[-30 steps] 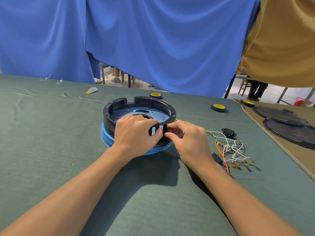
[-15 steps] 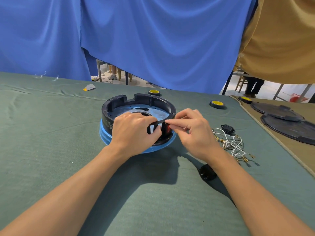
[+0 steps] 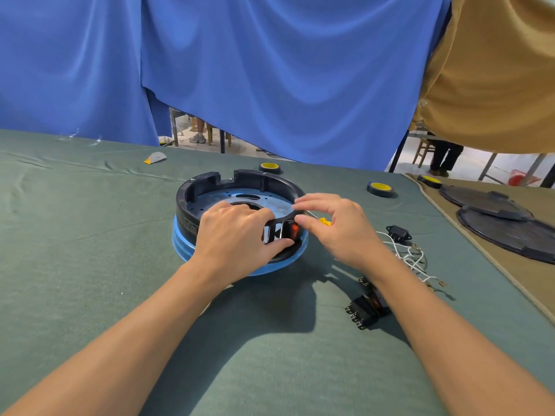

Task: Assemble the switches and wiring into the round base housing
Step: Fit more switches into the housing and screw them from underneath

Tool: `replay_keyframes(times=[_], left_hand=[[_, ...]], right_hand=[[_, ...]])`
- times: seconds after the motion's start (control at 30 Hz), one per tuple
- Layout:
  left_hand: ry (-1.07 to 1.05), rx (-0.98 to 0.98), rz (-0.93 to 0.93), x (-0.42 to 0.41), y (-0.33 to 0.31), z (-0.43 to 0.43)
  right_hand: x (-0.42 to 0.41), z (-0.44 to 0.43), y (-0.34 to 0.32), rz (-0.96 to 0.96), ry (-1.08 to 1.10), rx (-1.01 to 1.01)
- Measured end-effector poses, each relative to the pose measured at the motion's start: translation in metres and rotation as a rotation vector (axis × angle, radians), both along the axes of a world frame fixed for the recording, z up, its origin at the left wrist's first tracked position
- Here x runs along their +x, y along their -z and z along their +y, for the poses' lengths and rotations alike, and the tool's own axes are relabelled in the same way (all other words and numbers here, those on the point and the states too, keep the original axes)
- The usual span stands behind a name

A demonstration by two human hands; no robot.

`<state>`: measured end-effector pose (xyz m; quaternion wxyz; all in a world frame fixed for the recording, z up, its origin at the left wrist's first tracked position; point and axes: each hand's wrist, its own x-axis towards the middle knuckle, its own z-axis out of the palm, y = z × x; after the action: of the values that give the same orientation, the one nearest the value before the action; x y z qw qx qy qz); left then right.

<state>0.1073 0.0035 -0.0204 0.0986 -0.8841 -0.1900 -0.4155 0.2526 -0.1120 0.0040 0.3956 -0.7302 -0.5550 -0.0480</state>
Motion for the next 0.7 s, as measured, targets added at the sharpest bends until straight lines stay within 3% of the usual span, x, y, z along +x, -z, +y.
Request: replay_keyframes(times=[0.13,0.43,0.7], left_hand=[[-0.010,-0.008,-0.008,0.0005,0.0017,0.0010],[-0.047,-0.005,-0.041,0.0024,0.0030,-0.0006],[-0.082,-0.029,-0.026,0.0033,0.0025,-0.0066]], right_hand=[[0.0056,0.0001,-0.0058,0.076,-0.113,-0.097],[0.0042,0.0057,-0.0016,0.084,-0.119,-0.037],[0.0015,0.0070,-0.0046,-0.035,-0.087,-0.062]])
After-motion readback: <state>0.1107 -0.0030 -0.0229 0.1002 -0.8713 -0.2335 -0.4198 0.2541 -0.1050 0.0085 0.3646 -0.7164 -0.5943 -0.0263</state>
